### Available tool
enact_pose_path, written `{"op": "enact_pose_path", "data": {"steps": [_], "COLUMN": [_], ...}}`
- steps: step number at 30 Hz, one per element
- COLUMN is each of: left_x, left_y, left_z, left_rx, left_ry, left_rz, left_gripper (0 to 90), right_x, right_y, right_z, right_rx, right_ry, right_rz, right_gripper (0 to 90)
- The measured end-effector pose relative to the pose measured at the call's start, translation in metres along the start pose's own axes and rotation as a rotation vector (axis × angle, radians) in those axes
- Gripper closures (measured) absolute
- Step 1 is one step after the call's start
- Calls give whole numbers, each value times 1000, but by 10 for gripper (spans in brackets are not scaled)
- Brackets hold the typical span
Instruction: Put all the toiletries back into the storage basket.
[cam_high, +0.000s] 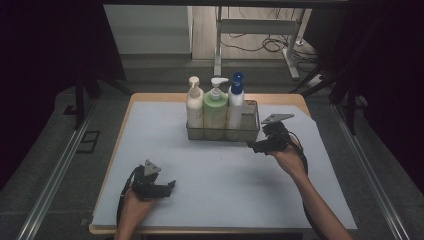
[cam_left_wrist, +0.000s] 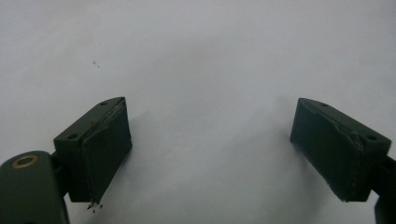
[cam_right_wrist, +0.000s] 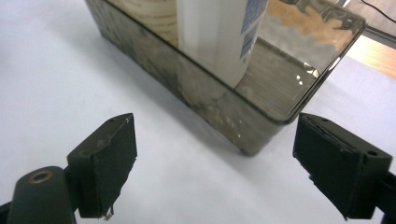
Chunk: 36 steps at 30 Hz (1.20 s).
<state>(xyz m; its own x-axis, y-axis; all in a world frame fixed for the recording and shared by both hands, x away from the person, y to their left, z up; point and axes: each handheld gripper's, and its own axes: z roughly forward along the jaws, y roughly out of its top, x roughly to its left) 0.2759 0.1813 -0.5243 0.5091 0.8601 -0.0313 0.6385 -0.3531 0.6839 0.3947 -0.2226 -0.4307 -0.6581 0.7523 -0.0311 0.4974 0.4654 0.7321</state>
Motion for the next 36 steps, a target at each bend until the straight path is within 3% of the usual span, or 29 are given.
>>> {"op": "enact_pose_path", "data": {"steps": [8, 13, 25, 36], "left_x": [0, 0, 0, 0], "left_y": [0, 0, 0, 0], "left_z": [0, 0, 0, 0], "left_rx": [0, 0, 0, 1], "left_ry": [0, 1, 1, 1], "left_rz": [0, 0, -1, 2], "left_gripper": [120, 121, 121, 121], "right_x": [5, 8, 12, 16], "right_y": [-14, -22, -50, -87], "right_z": [-9, -16, -36, -36], "right_rx": [24, 42, 28, 30], "right_ry": [21, 25, 33, 42], "right_rz": [-37, -57, -64, -42], "right_gripper": [101, 25, 0, 0]}}
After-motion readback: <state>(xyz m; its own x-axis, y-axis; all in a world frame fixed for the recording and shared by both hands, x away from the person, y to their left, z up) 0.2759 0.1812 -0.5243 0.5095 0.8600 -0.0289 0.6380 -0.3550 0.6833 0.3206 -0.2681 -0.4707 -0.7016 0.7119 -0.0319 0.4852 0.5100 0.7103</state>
